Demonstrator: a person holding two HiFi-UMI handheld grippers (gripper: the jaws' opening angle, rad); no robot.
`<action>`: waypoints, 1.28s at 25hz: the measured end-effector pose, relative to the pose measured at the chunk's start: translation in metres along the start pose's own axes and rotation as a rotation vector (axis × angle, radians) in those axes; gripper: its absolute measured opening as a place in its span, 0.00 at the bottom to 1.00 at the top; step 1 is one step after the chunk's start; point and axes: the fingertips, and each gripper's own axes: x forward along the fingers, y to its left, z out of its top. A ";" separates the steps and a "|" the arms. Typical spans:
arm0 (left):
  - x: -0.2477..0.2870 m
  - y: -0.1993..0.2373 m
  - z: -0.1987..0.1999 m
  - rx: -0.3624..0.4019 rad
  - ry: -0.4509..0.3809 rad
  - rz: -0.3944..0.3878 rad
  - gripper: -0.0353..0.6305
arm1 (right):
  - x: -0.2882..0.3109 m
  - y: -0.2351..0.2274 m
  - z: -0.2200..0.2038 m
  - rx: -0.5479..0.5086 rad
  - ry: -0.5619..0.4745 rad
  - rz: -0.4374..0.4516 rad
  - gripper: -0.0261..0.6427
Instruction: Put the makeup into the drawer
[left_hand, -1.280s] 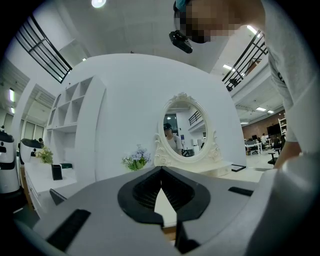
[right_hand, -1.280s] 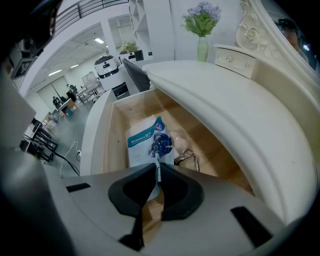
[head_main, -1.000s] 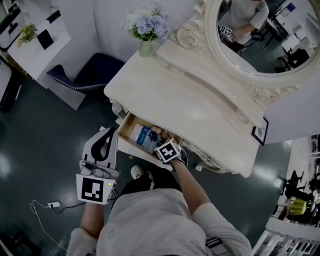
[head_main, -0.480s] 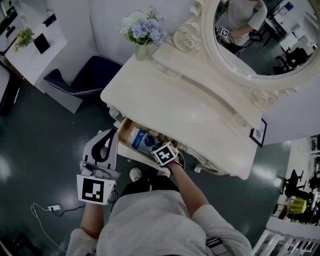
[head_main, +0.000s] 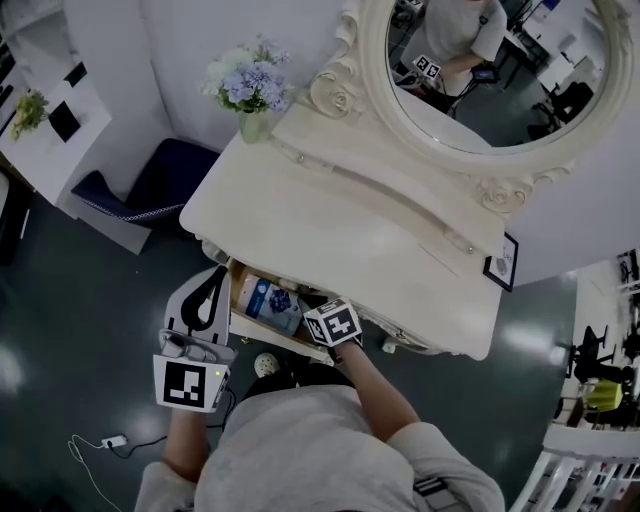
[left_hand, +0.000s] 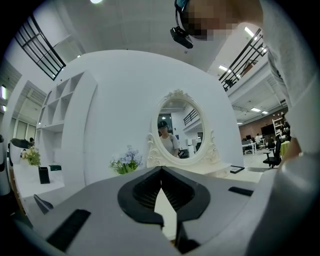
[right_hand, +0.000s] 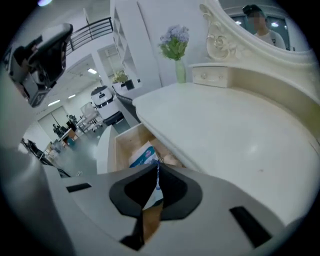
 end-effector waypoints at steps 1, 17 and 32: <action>0.003 -0.002 0.002 0.002 -0.005 -0.005 0.07 | -0.007 -0.001 0.005 0.015 -0.037 0.007 0.08; 0.052 -0.048 0.051 0.000 -0.167 -0.067 0.07 | -0.145 -0.040 0.084 0.114 -0.536 -0.044 0.08; 0.072 -0.096 0.072 0.012 -0.202 -0.149 0.07 | -0.243 -0.044 0.114 0.031 -0.772 -0.069 0.08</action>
